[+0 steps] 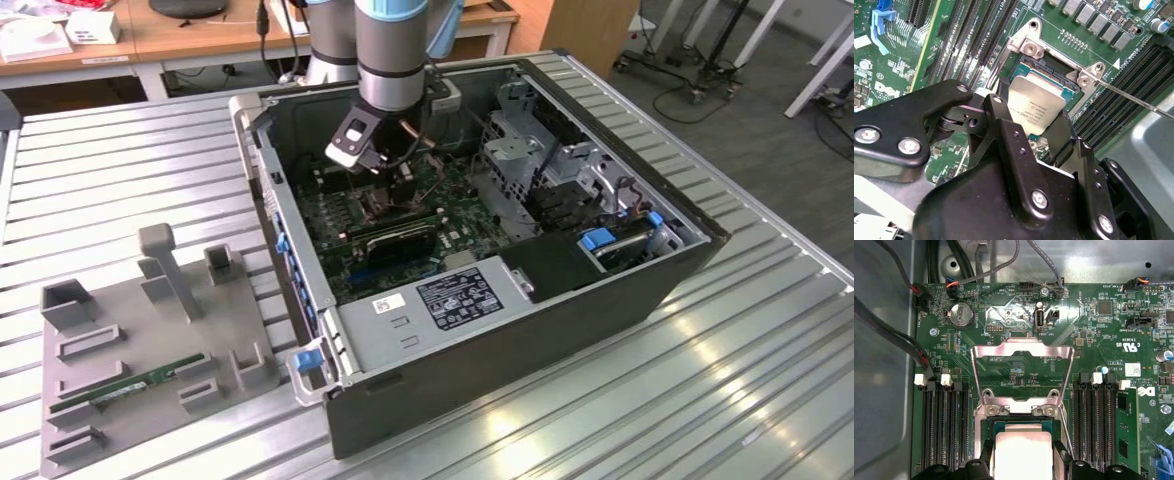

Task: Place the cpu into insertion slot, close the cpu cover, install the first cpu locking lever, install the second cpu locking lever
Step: 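Place the cpu into insertion slot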

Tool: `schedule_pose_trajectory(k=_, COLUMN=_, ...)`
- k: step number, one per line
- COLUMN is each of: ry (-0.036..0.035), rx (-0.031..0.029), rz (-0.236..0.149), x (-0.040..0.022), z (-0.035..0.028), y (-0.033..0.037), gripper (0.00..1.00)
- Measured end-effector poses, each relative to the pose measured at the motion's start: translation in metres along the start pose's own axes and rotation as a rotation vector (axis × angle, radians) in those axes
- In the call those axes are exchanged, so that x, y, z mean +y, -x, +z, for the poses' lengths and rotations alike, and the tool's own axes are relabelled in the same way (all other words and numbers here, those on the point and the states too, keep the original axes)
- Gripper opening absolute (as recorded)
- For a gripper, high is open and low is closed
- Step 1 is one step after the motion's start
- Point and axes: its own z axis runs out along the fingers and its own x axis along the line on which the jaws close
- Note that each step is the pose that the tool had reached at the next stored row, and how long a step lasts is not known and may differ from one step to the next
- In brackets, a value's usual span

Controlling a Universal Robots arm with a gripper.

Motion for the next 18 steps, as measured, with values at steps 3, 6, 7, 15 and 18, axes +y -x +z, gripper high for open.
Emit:
schedule_pose_trajectory(k=3, ry=-0.0001, rx=-0.0001, rz=0.0, x=-0.0002, z=0.0014, y=0.0001, gripper=0.55)
schedule_pose_trajectory(k=6, ry=-0.0002, rx=-0.0002, rz=0.0, x=-0.0002, z=0.0021, y=0.0001, gripper=0.55)
schedule_pose_trajectory(k=7, ry=-0.0001, rx=-0.0001, rz=0.0, x=-0.0002, z=0.0022, y=0.0001, gripper=0.55)
schedule_pose_trajectory(k=15, ry=-0.0001, rx=0.0, rz=0.0, x=-0.0005, z=0.0026, y=-0.0007, gripper=0.55)
schedule_pose_trajectory(k=18, ry=0.0, rx=0.0, rz=0.0, x=-0.0005, z=0.0026, y=-0.0011, gripper=0.55)
